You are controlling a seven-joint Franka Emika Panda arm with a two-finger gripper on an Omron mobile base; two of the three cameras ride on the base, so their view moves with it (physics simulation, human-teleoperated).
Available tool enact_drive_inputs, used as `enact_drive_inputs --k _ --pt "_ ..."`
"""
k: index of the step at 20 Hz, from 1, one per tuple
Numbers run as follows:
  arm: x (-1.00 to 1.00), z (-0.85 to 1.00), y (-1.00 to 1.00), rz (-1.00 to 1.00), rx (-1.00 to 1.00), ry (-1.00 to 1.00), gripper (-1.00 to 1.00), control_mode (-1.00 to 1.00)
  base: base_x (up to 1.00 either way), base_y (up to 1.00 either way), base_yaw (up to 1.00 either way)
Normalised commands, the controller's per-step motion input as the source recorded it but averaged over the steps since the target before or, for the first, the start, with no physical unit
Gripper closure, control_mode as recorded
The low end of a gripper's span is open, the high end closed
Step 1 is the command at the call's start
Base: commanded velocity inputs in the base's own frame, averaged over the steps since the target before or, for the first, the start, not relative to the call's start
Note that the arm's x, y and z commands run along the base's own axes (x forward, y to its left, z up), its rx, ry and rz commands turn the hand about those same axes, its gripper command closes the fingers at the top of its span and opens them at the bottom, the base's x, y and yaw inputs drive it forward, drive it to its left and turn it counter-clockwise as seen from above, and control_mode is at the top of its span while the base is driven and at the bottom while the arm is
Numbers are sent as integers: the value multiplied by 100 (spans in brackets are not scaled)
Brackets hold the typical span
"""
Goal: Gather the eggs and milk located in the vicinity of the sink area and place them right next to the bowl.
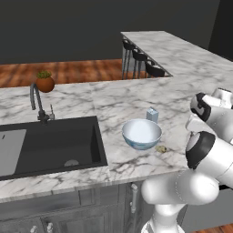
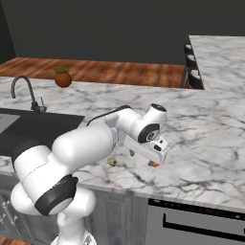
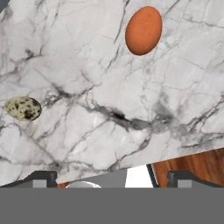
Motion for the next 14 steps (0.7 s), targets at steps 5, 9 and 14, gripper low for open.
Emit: enact_drive_inputs --k 5,9,14 --pt "10 -7 -16 0 -3 0 -100 -100 0 0 0" --pt "21 -7 -6 0 -2 1 -100 -100 0 0 0" --pt "22 -5 -5 0 -2 0 -100 -100 0 0 0"
